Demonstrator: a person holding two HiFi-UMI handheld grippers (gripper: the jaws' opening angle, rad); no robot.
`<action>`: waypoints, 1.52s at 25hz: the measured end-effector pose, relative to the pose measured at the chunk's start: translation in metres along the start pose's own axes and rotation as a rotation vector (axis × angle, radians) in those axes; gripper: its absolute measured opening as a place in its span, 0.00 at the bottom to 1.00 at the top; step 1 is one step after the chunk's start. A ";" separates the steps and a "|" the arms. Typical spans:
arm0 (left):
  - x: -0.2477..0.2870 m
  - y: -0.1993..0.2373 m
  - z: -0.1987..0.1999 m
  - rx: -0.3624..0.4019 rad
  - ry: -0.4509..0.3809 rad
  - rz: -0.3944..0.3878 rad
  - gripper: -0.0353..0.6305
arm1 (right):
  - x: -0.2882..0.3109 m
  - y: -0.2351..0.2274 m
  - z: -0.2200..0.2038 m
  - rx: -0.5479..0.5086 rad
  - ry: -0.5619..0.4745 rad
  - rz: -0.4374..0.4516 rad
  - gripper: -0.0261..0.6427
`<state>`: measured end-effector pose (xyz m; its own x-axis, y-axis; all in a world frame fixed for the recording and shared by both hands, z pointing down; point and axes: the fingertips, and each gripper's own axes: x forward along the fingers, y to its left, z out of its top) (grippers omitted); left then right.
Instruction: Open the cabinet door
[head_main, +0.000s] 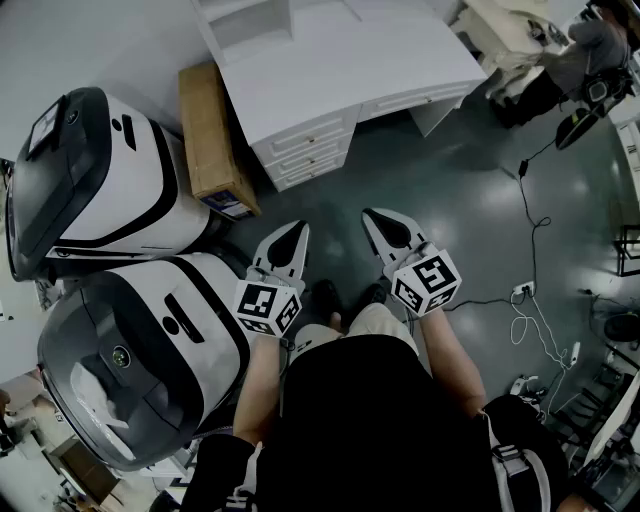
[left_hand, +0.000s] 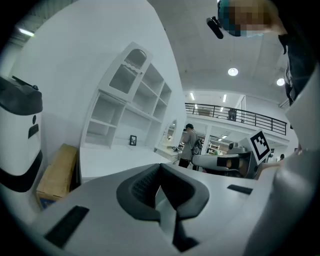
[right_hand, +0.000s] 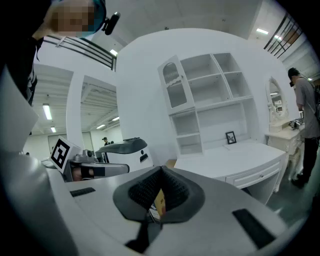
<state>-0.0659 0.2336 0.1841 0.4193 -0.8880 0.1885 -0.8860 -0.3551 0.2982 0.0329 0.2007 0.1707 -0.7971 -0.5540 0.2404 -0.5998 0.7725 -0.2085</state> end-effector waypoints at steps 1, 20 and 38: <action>0.000 0.000 0.000 0.003 0.001 0.002 0.09 | 0.000 0.000 -0.001 0.001 0.000 0.001 0.06; 0.014 0.004 -0.026 -0.013 0.052 -0.001 0.09 | 0.011 -0.005 -0.020 0.058 -0.024 0.003 0.06; 0.106 0.028 -0.096 -0.080 0.195 0.024 0.09 | 0.055 -0.097 -0.086 0.133 0.073 -0.014 0.07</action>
<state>-0.0276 0.1578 0.3025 0.4355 -0.8198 0.3719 -0.8811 -0.3034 0.3629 0.0534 0.1222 0.2854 -0.7840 -0.5370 0.3115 -0.6190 0.7141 -0.3271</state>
